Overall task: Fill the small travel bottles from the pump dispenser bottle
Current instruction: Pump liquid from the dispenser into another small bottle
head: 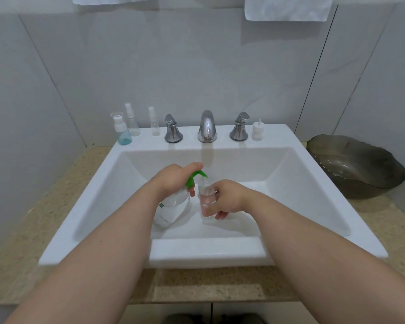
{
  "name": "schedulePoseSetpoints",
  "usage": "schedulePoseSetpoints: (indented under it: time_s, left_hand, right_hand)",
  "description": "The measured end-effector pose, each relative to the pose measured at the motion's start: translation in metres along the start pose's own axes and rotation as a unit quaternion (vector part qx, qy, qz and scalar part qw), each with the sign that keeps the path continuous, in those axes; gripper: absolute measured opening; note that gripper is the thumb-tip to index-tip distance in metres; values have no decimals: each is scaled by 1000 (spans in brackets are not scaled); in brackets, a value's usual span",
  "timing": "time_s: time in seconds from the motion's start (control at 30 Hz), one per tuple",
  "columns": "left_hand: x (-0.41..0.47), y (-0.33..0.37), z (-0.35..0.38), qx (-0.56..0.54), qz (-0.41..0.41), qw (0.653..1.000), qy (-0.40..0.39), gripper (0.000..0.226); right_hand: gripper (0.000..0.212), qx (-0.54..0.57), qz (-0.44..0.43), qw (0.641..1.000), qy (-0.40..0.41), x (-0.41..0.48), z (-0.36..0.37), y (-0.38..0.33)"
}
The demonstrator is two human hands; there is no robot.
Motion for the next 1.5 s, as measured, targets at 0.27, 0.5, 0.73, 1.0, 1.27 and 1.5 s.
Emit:
schedulePoseSetpoints:
  time_s: [0.27,0.5,0.73,1.0,1.27,1.5]
  left_hand:
    - [-1,4,1,3,8,1000,-9,61]
    - [0,3,2,0,17,1000,-14,59]
    - [1,0,1,-14,6,1000,-1,75]
    - [3,-2,1,-5,0,1000,-4,74]
    - [1,2,2,-1,5,1000,-4,69]
    - [-1,4,2,3,11,1000,-6,61]
  right_hand:
    - [54,-7,-2,1000,-6,0,1,-2]
    - [44,-9,-2,1000,-10,-1,2,-2]
    - [51,-2,-5,1000,1,-1,0,-2]
    - [53,-10,-4,1000,1,-2,0,-3]
    - [55,-4,-3,1000,0,2,0,-1]
    - [54,-11,3,1000,-9,0,1,-2]
Point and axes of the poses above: each hand's wrist, its own x-axis towards the middle knuckle, its own z-axis out of the palm, y = z × x, the point moved 5 cm from there along x, towards the middle knuckle, and after that the axes turned 9 degrees about -y, right-handed, at the moved point
